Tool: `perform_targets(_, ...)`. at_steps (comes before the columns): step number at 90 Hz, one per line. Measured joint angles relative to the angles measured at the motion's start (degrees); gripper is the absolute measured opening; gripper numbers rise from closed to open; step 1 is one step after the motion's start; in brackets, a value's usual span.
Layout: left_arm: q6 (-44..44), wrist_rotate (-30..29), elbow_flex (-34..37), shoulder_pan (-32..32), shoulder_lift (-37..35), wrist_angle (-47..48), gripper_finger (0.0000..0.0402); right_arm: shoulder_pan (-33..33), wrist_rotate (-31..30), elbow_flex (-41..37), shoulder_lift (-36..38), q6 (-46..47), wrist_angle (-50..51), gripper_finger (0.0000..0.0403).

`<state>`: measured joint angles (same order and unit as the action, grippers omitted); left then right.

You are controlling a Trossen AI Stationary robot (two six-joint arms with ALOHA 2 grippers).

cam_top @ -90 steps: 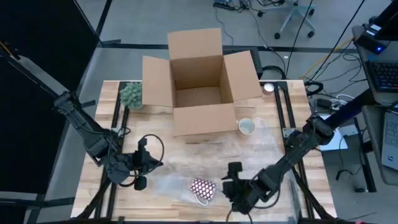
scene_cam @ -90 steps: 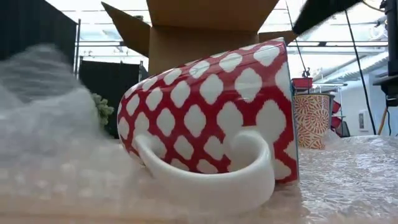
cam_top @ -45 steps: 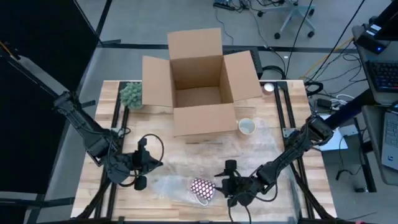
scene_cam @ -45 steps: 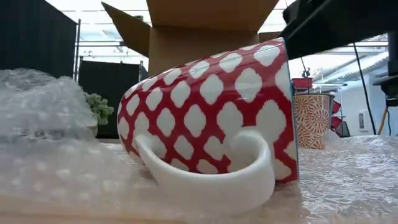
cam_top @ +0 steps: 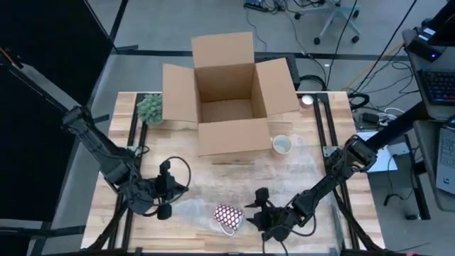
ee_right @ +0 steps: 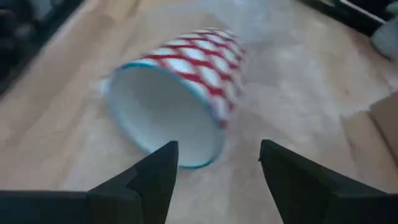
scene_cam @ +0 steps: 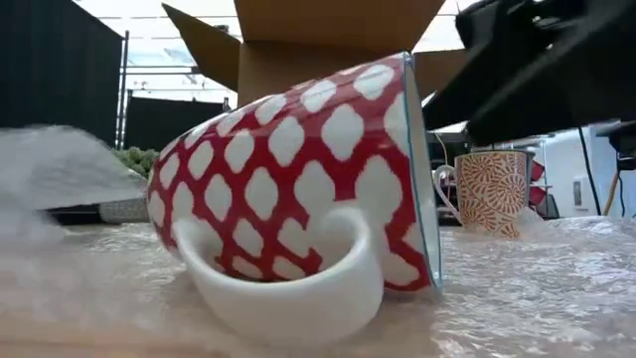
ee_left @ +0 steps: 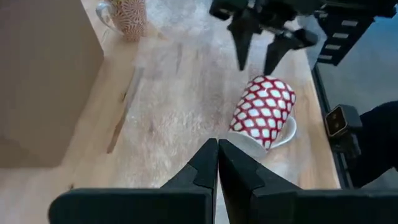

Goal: Wrap mug
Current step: Wrap the red cup in the bubble wrap

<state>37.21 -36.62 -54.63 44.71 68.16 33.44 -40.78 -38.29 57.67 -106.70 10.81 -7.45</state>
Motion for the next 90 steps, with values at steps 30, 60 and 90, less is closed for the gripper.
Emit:
perform_targets(30, 0.00, -0.31, 0.00, -0.07, 9.32, -7.55, 0.0000, 4.44, -1.89, 2.10, -4.87, -6.91, -5.94, 0.0186)
perform_targets(60, 3.02, 0.45, 0.00, 0.11, 20.12, -9.10, 0.0000, 6.55, 4.42, 11.57, -4.71, -7.11, 11.12, 0.0011)
perform_targets(90, -0.26, 0.52, 0.00, 0.11, 18.75, -8.40, 0.0000, 13.99, 13.03, 29.73, -4.71, 1.78, 36.64, 0.0004)
